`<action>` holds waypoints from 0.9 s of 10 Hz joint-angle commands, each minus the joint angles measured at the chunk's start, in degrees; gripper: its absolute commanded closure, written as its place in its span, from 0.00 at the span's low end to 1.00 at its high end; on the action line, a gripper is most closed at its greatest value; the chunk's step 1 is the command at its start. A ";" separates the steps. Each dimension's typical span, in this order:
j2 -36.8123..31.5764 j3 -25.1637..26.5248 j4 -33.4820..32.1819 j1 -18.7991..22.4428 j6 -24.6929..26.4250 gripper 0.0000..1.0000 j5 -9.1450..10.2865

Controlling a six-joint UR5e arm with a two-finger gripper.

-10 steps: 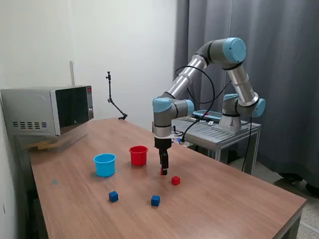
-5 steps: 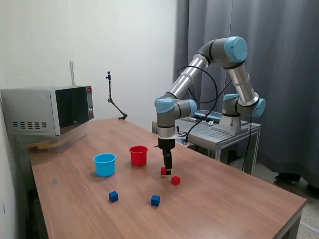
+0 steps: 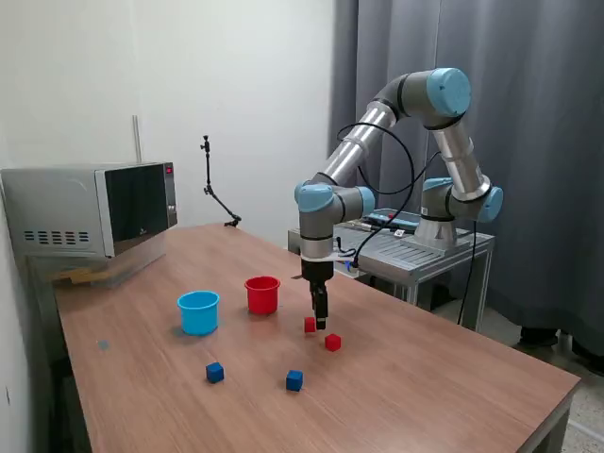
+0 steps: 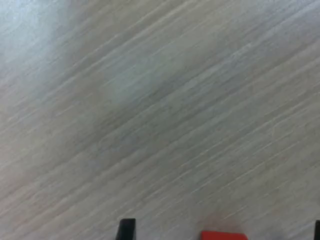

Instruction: Place red objects in the red bin, and blue objects in the blue bin.

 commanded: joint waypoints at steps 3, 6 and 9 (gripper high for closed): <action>0.14 -0.77 -0.03 -0.07 -0.09 0.00 0.09; 0.50 -0.77 -0.03 -0.07 -0.09 0.00 0.27; 0.50 -0.51 0.05 -0.07 -0.09 0.00 0.44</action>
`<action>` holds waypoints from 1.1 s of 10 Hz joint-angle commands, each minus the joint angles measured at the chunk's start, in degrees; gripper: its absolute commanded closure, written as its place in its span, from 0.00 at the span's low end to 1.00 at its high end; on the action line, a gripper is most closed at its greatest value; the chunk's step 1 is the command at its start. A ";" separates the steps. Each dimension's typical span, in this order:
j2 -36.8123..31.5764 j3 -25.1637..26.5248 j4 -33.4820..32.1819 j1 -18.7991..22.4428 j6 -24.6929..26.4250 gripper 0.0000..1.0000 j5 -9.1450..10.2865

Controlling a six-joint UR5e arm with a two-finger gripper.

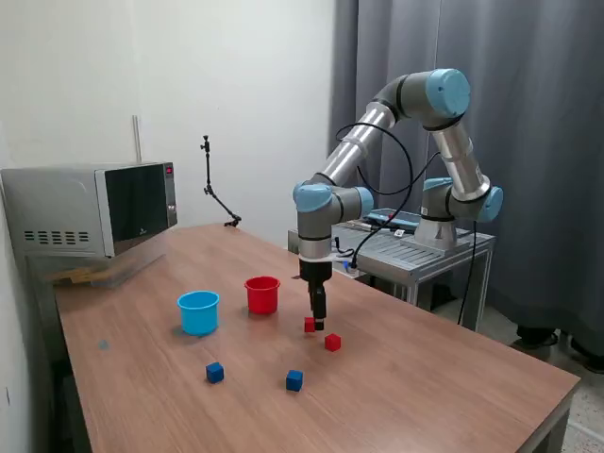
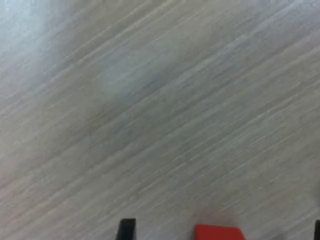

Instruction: Place red objects in the red bin, and blue objects in the blue bin.

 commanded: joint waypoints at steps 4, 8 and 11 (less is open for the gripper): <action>0.10 0.48 0.04 0.00 -0.18 1.00 0.20; 0.10 0.57 0.04 0.00 -0.26 1.00 0.11; 0.10 0.04 0.04 0.09 -0.53 1.00 0.11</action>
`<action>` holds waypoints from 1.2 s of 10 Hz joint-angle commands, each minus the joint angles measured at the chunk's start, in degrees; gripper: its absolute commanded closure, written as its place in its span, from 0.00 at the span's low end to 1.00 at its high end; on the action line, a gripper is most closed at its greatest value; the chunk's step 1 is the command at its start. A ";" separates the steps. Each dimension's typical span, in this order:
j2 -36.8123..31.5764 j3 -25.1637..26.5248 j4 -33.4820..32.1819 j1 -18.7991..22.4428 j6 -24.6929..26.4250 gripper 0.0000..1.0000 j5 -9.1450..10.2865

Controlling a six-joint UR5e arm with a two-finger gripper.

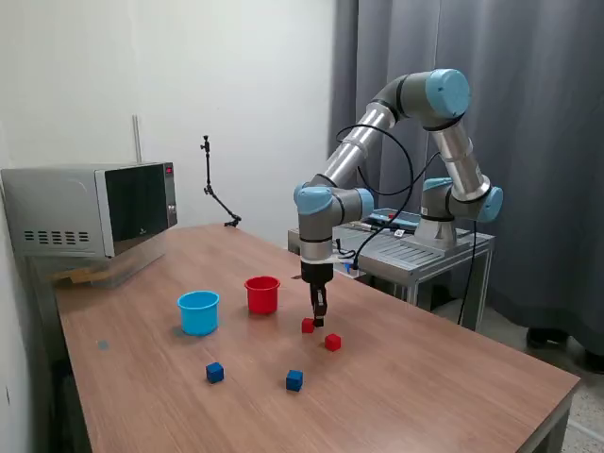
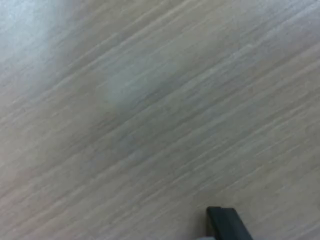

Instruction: Place red objects in the red bin, and blue objects in the blue bin.

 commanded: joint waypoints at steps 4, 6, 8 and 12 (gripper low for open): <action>0.00 -0.78 0.09 0.94 -0.19 1.00 -0.09; 0.00 -0.52 0.26 1.03 -0.19 0.00 -0.09; 0.00 -0.43 0.26 1.12 0.07 0.00 -0.18; 0.00 -0.51 0.26 1.12 0.07 0.00 -0.26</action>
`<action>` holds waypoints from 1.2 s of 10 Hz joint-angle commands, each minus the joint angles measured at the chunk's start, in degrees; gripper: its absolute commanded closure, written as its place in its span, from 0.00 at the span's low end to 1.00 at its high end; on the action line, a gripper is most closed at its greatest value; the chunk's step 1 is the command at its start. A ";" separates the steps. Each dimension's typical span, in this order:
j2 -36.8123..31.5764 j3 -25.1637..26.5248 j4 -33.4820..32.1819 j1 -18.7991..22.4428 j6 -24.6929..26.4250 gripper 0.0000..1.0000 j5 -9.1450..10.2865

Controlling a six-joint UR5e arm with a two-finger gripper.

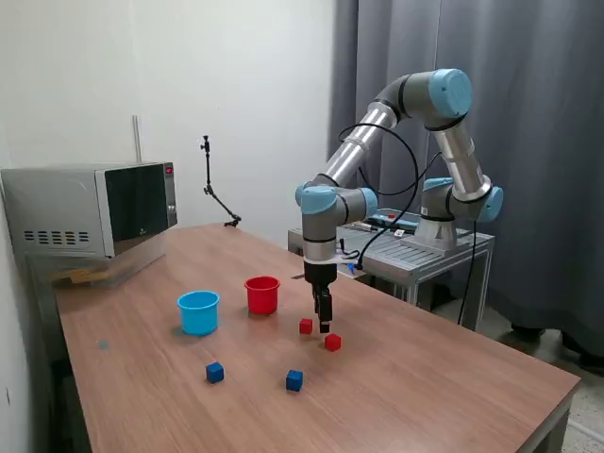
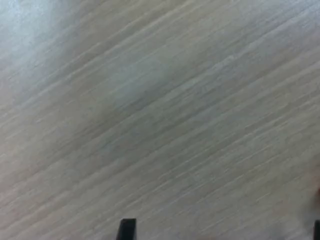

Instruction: Place red objects in the red bin, and blue objects in the blue bin.

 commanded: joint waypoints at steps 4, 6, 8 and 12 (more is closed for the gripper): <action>0.00 -0.94 0.00 -0.17 -0.34 0.00 -0.07; 0.00 -1.03 0.09 -0.43 -0.96 0.00 0.02; -0.09 -1.03 0.09 -0.61 -0.96 0.00 0.02; 0.00 -1.03 0.09 -0.61 -0.78 0.00 0.11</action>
